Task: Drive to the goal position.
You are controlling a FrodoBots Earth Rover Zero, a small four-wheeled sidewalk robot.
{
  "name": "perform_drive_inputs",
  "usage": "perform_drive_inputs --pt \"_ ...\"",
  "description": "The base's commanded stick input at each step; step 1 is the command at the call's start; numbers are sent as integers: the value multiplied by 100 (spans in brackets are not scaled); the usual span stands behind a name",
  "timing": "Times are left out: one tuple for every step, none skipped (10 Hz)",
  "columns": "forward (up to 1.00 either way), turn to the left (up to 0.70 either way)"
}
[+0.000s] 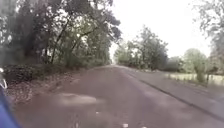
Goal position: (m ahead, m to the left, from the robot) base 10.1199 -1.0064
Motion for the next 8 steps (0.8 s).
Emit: perform_drive_inputs --pt "70 0" --pt "70 -1" --pt "70 -2" --pt "70 -2" --pt "70 -2" --pt "70 -1" --pt "70 0" --pt "70 0"
